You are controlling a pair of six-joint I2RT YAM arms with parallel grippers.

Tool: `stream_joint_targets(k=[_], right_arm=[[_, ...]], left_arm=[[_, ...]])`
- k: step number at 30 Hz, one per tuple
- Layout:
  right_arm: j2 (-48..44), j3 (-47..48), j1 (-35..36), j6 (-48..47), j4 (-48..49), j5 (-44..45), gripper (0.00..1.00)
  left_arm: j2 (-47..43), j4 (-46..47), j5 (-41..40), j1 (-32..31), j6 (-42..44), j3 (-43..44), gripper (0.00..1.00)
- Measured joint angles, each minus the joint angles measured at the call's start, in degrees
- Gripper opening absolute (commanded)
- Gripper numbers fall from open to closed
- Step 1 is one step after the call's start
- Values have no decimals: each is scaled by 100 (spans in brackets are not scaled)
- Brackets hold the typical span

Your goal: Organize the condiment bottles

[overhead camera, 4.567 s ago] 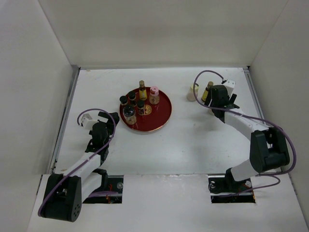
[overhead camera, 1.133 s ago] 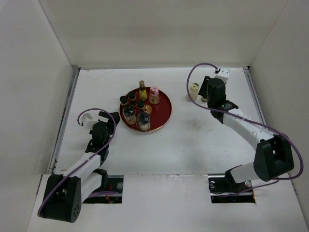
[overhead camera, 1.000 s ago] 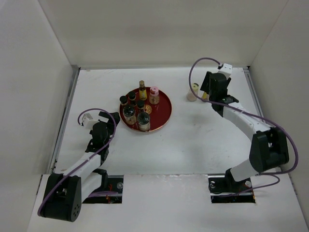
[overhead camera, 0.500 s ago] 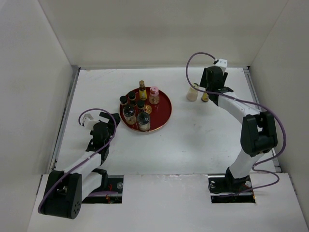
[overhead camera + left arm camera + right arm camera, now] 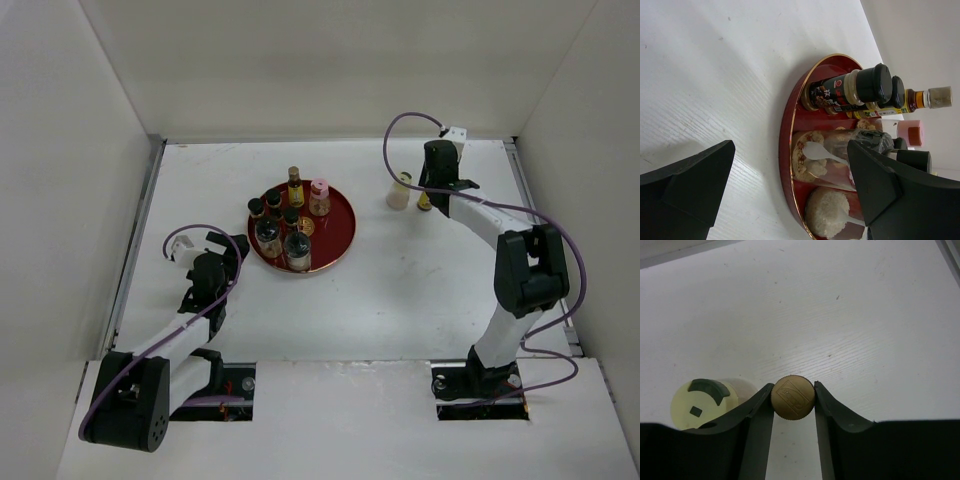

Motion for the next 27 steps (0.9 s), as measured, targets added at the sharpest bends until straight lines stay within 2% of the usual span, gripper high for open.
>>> stream_joint_targets(k=[2,8,14,21,27], right_arm=[[0,0,0,28,0,0,36],[-199,-168,15,42,-24,79,31],[-1228,-855,289,26,-33,448,30],[-2415,-1447,1305,72,-26,708,29],[-2284,-1390,2413,254,-15,627,28]], left_arm=[[0,2,0,0,0,0,100],[0,2,0,0,0,0,100],[-4,0,0,-9,0,0,100],[-79,-9,0,7,2,0,100],[-297,-2,-24,7,2,0,100]])
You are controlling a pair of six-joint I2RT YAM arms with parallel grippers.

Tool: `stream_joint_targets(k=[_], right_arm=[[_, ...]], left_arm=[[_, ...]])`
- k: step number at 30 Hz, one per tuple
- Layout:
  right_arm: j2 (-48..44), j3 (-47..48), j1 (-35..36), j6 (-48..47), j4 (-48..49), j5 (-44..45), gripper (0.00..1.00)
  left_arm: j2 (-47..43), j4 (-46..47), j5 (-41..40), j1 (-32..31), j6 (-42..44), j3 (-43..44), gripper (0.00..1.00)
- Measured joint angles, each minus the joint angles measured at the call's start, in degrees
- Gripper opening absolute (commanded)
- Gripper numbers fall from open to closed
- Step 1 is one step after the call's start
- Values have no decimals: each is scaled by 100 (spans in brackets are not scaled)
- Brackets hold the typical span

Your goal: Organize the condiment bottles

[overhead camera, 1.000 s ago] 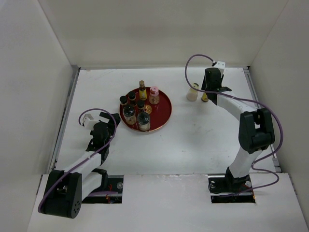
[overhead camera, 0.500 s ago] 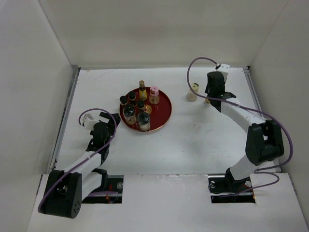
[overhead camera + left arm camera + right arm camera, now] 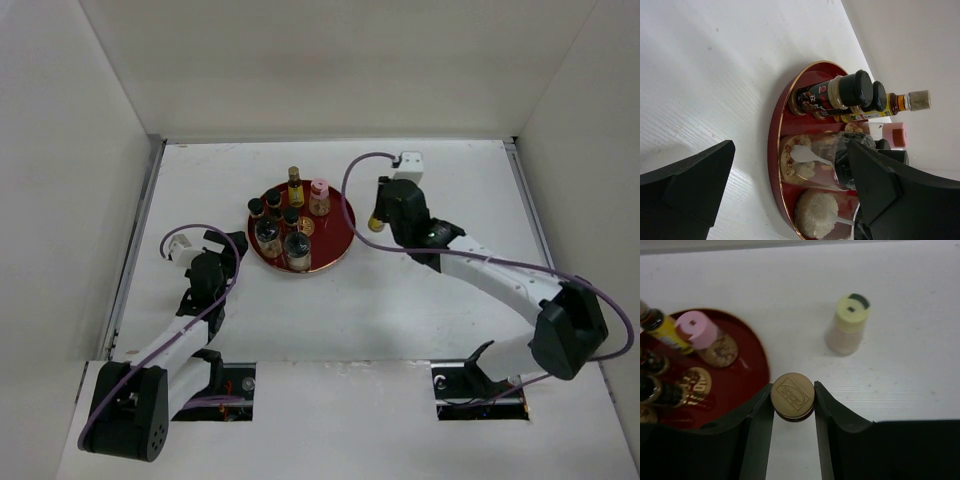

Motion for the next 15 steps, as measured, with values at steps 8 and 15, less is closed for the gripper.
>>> stream_joint_targets(k=[8,15], right_arm=[[1456,848,935,70,483,-264,28],[2590,1611,1235,57,684,-404,29]], left_arm=[[-15,-2,2,0,15,0,100],[0,-2,0,-2,15,0,100]])
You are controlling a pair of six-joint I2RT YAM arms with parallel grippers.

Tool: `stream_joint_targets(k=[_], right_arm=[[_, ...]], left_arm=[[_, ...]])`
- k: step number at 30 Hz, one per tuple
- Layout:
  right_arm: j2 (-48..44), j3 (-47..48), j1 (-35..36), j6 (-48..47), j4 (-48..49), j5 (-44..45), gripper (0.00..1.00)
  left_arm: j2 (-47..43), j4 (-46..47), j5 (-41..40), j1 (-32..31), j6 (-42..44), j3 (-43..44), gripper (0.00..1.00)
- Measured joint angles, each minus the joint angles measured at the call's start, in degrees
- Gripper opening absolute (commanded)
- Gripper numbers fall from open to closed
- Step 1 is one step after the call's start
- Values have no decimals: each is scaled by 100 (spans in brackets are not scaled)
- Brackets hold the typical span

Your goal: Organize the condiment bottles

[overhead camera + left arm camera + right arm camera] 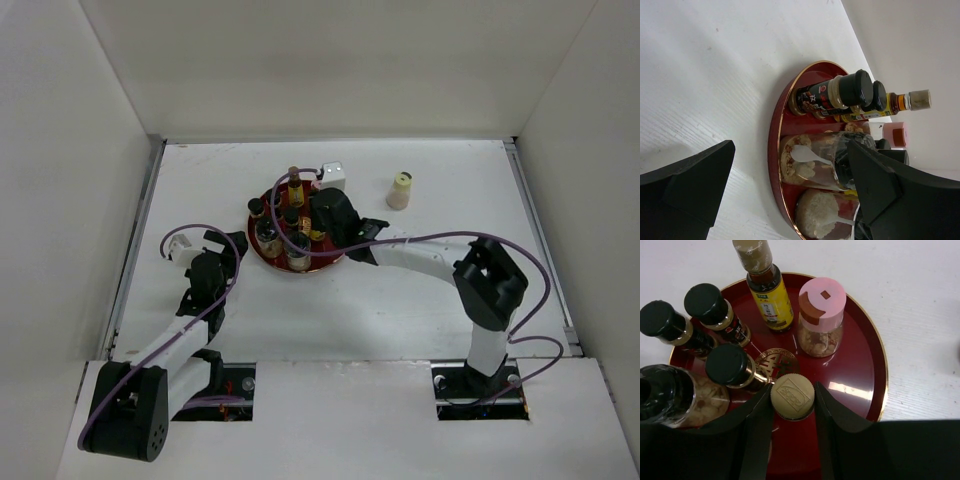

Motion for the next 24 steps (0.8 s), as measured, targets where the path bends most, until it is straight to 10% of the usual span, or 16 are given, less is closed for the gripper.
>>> stream_joint_targets(k=[24], right_arm=[[229,127,-2,140,348,-15,69]], left_arm=[[76,0,0,-2,2,0,100]])
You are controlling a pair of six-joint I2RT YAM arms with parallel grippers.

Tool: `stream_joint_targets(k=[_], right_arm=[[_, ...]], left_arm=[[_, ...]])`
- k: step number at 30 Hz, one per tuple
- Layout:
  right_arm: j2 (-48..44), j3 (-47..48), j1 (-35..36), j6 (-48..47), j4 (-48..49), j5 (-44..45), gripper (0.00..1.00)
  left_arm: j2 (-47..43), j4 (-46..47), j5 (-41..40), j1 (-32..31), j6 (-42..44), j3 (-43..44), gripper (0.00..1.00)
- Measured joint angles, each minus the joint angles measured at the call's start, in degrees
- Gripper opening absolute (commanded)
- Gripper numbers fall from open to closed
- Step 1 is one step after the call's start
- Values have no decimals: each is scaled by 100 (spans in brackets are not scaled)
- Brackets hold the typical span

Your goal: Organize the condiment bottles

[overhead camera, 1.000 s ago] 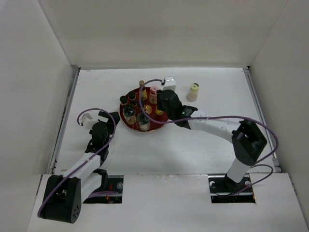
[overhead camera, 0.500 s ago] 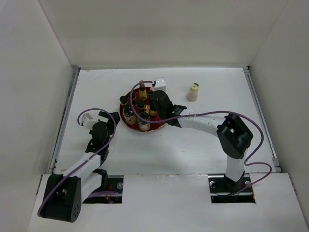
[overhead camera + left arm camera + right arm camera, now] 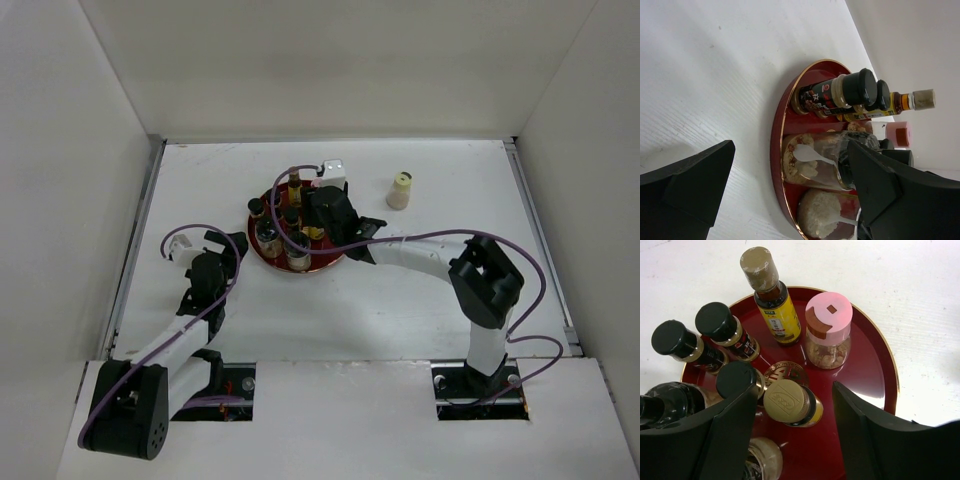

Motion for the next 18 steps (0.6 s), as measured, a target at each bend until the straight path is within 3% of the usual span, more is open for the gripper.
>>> stream_joint_targets(k=[6,12,13,16,18], right_arm=[[-175,-221,31,131,35,-15,73],[-922,-645,114,223,63,-166,75],[-1097,-737,111,236,87,-232,72],[-1655,-1095,-68,295,225,-520,40],[-1917,-1314,-422,376,341,-710,31]], left_arm=[[-175,2,-20,0,0,0,100],[-177,0,-17,0,0,0,100],[-177,-2,-15,2,0,0,100],[-199,-4,-17,2,0,0,100],[-227,-2,-22,2,2,0,100]])
